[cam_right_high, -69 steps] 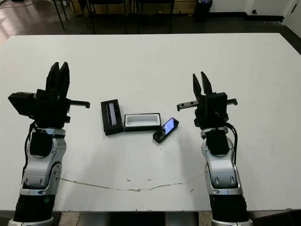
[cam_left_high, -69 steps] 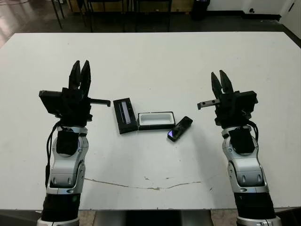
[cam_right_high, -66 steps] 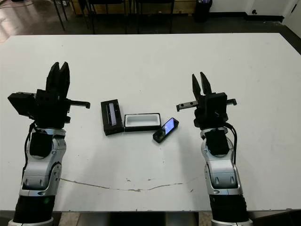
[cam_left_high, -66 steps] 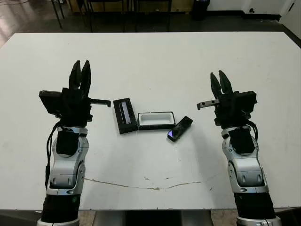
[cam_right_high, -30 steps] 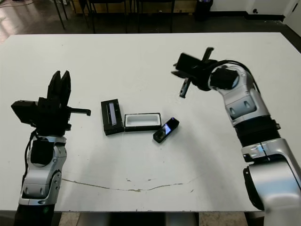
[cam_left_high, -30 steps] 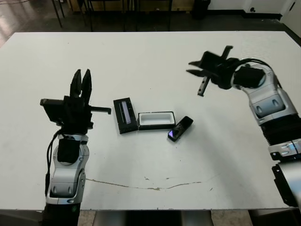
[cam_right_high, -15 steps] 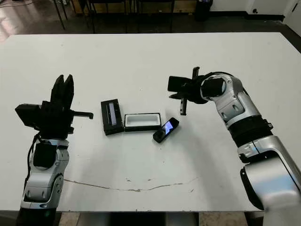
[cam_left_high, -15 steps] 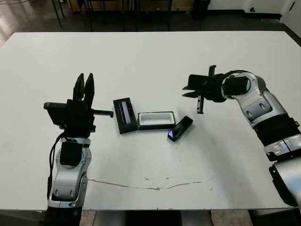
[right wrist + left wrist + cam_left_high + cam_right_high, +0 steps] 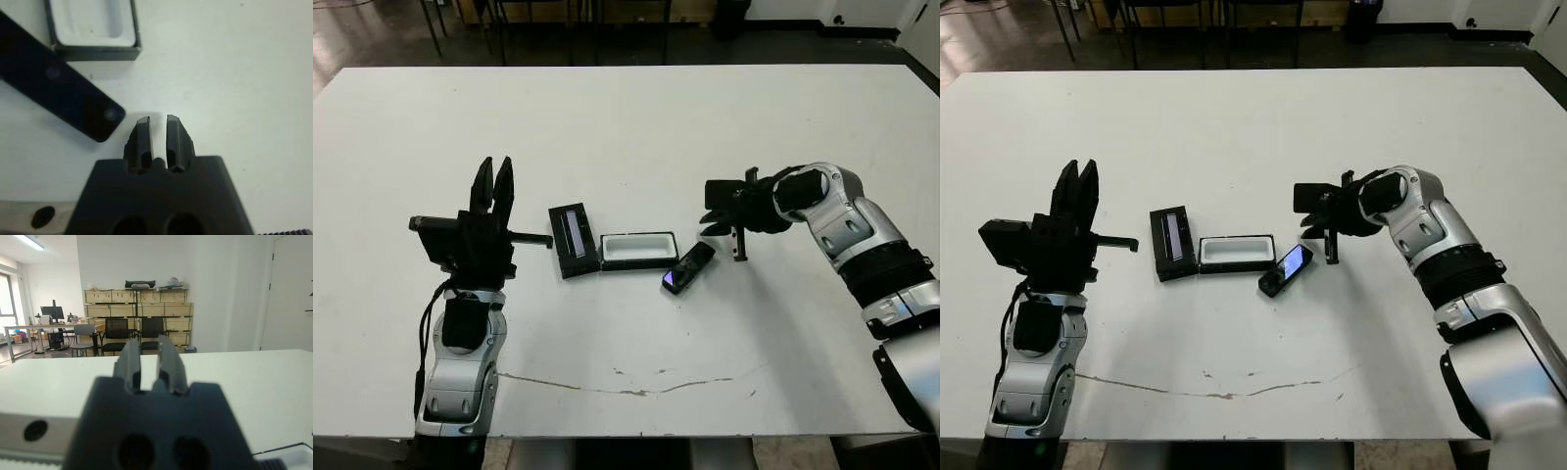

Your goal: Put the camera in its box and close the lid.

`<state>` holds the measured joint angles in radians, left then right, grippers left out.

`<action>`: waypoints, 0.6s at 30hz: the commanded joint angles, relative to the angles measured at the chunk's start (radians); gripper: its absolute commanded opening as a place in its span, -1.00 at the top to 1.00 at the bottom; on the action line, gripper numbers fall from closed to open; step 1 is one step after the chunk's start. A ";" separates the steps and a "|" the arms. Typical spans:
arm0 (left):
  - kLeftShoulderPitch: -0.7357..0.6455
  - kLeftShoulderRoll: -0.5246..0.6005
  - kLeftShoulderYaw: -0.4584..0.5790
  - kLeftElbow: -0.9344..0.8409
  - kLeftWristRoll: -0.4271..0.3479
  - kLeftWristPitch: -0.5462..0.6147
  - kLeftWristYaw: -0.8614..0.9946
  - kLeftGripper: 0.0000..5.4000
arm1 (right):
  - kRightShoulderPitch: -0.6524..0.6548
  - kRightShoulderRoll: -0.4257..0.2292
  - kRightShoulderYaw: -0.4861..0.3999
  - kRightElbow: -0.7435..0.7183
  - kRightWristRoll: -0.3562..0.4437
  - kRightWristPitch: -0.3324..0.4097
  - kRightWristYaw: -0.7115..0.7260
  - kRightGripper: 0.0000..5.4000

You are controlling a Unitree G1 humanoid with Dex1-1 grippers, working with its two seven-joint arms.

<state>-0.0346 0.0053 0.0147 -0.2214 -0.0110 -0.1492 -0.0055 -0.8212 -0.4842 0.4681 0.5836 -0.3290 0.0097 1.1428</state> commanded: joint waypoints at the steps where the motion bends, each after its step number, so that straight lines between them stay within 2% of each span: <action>1: 0.014 -0.003 -0.002 0.004 0.000 0.020 0.003 0.99 | 0.030 -0.002 0.011 -0.004 0.003 -0.004 0.017 1.00; 12: 0.014 -0.005 -0.003 0.014 0.014 0.006 0.006 0.99 | 0.020 0.001 0.008 -0.009 -0.004 0.006 -0.014 1.00; 18: 0.019 -0.009 -0.005 0.011 0.019 0.005 0.005 0.99 | -0.005 0.005 0.004 -0.003 -0.016 -0.019 -0.046 1.00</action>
<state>-0.0340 -0.0032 0.0138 -0.2212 0.0048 -0.1510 -0.0055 -0.8155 -0.4825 0.4677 0.5713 -0.3328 0.0007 1.1069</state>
